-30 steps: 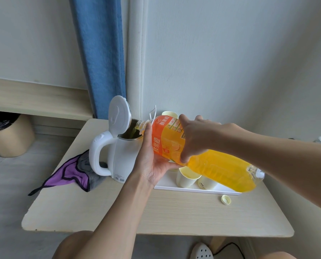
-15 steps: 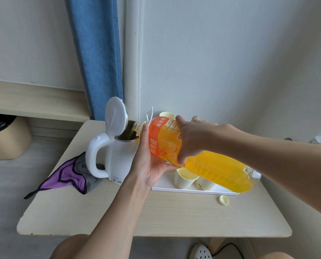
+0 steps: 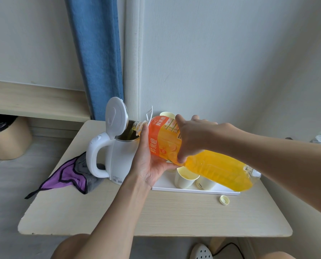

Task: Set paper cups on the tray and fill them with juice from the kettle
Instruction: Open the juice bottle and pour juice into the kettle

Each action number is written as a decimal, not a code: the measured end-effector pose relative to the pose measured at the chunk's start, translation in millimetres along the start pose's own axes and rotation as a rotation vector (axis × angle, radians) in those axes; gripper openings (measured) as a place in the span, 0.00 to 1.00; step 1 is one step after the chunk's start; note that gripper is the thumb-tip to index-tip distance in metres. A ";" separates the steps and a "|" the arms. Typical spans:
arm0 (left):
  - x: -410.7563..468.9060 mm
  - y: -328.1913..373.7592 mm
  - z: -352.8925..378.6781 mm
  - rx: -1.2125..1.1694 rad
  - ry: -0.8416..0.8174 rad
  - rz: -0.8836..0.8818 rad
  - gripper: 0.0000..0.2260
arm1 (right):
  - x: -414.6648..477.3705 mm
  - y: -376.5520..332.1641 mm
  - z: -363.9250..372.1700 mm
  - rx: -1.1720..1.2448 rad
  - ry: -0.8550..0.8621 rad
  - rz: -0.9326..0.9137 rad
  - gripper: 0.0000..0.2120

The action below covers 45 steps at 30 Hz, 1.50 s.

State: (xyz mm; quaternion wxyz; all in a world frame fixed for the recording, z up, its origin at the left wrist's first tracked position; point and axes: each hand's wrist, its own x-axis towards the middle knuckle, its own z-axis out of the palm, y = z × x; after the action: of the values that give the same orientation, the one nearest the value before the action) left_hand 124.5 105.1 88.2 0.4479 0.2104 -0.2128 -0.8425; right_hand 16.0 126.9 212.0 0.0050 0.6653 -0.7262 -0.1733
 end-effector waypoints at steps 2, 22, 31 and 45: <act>0.4 0.2 -0.6 -0.004 0.000 -0.002 0.32 | 0.0 -0.4 -0.3 0.001 0.001 0.000 0.53; 1.7 -0.4 -3.3 -0.005 -0.022 -0.006 0.33 | -0.1 -1.3 -1.6 -0.013 -0.002 0.008 0.53; 1.9 0.4 -4.8 0.000 -0.014 0.000 0.33 | 1.5 -3.1 -1.1 -0.014 0.000 0.004 0.53; 2.9 0.4 -4.6 -0.002 -0.011 0.005 0.33 | 1.6 -3.3 -2.5 -0.016 -0.001 0.013 0.53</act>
State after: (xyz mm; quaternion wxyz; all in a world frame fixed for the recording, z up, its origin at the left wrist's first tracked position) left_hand 125.8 101.7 84.2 0.4492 0.2047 -0.2149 -0.8427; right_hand 19.5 124.6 213.1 0.0111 0.6603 -0.7292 -0.1791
